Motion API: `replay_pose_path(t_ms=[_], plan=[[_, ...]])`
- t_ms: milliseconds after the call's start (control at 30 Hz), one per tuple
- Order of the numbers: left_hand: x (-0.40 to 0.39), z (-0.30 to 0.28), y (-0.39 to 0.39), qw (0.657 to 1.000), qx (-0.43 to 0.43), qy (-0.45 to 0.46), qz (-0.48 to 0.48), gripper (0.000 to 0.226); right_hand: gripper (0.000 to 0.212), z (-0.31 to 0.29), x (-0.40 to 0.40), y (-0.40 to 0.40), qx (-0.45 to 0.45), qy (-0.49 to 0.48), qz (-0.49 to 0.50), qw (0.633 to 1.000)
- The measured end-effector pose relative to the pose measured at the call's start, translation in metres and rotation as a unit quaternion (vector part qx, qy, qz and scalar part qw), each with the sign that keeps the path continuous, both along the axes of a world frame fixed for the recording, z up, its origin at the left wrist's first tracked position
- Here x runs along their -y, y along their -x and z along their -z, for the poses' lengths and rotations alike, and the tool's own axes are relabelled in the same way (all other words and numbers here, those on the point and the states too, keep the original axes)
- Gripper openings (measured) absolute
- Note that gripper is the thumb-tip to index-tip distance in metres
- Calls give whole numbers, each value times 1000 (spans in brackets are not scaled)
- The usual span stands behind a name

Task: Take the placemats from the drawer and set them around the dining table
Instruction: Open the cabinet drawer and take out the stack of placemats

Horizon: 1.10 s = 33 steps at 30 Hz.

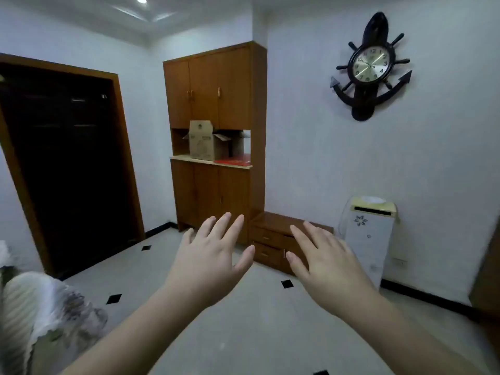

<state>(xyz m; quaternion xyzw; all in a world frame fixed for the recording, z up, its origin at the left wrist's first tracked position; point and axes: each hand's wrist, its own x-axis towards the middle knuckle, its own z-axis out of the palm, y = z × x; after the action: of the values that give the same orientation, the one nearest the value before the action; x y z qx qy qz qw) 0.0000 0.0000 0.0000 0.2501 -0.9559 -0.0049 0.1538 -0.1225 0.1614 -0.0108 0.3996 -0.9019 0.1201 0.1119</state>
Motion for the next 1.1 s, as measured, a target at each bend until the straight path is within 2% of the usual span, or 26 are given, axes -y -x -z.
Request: replay_pose_path(t_ms=[300, 467, 600, 700, 800, 900, 967, 1100], plan=[[30, 46, 107, 998, -14, 53, 34, 81, 60, 40, 23, 101, 0, -25, 15, 1000], [50, 70, 186, 999, 24, 21, 23, 76, 60, 64, 39, 182, 10, -43, 13, 999], [70, 76, 243, 999, 30, 28, 16, 84, 60, 70, 62, 242, 15, -42, 3, 999], [86, 81, 278, 1000, 19, 21, 6, 81, 68, 79, 82, 277, 15, -40, 1, 999], [107, 90, 311, 1000, 15, 18, -2, 79, 85, 90, 106, 307, 20, -34, 1, 999], [132, 104, 343, 1000, 26, 5, -3, 77, 89, 100, 133, 336, 31, -34, 3, 999], [152, 113, 364, 999, 34, 9, -1, 77, 87, 107, 155, 355, 38, -33, 2, 999], [212, 124, 406, 1000, 28, 8, 8, 79, 64, 113, 219, 395, 44, -29, -7, 999]])
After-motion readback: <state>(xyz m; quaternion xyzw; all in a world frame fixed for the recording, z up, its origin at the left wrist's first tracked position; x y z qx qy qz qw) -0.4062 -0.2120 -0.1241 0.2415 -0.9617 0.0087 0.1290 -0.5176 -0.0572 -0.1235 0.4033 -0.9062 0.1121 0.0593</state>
